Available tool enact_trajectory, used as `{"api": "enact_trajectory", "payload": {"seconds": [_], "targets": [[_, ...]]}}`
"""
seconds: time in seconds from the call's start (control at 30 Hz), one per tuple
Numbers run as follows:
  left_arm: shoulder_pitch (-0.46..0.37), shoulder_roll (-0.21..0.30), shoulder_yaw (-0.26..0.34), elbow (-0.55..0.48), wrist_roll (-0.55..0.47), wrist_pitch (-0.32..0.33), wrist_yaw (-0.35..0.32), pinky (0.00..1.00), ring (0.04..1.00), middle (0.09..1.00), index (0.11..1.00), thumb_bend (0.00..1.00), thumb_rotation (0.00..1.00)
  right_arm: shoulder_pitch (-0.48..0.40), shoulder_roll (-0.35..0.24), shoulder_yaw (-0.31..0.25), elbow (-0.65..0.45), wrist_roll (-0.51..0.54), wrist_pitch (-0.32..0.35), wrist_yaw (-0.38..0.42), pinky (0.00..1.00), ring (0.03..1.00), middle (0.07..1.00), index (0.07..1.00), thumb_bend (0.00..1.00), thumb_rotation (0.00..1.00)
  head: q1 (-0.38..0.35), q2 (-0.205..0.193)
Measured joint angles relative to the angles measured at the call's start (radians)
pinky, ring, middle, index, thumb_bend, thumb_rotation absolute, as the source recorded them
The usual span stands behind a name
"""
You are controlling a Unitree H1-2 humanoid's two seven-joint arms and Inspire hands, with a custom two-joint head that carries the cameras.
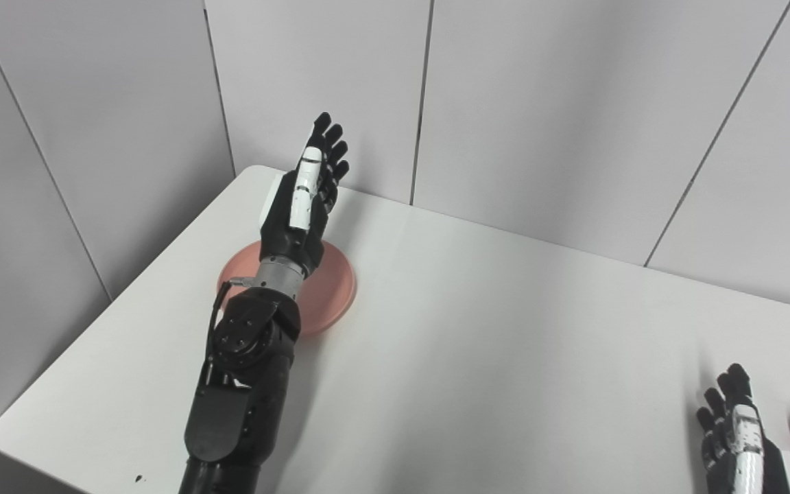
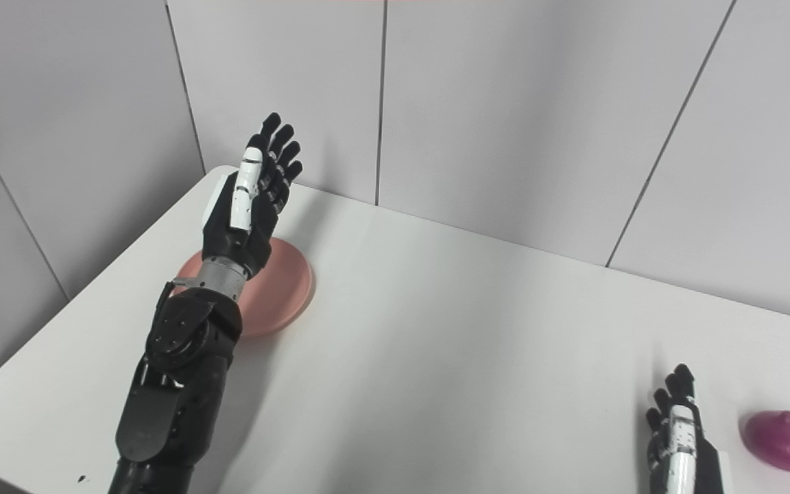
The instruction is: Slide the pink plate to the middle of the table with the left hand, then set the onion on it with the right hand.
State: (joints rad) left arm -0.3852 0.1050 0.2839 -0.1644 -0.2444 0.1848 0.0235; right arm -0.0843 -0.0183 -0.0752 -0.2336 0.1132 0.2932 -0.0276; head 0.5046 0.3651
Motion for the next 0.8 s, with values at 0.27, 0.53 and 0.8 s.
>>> {"api": "enact_trajectory", "payload": {"seconds": [0.27, 0.53, 0.8], "targets": [[-0.001, 0.046, 0.035, 0.002, -0.005, 0.000, 0.015, 1.00, 0.998, 0.997, 0.974, 0.43, 1.00, 0.000, -0.002, -0.005, 0.000, 0.014, 0.000, 0.006, 1.00, 1.000, 1.000, 0.978, 0.32, 0.99, 0.005, 0.002], [-0.001, 0.062, 0.092, 0.009, -0.026, 0.000, 0.054, 1.00, 0.993, 0.987, 0.962, 0.42, 1.00, 0.000, -0.002, -0.008, -0.001, 0.017, 0.001, 0.006, 0.99, 0.983, 0.991, 0.953, 0.34, 0.98, 0.006, 0.002], [-0.013, 0.092, 0.134, 0.058, -0.060, -0.001, 0.070, 1.00, 1.000, 0.995, 0.967, 0.43, 1.00, -0.001, -0.002, -0.010, -0.001, 0.021, 0.001, 0.006, 1.00, 0.981, 0.988, 0.946, 0.30, 0.97, 0.012, 0.000]]}}
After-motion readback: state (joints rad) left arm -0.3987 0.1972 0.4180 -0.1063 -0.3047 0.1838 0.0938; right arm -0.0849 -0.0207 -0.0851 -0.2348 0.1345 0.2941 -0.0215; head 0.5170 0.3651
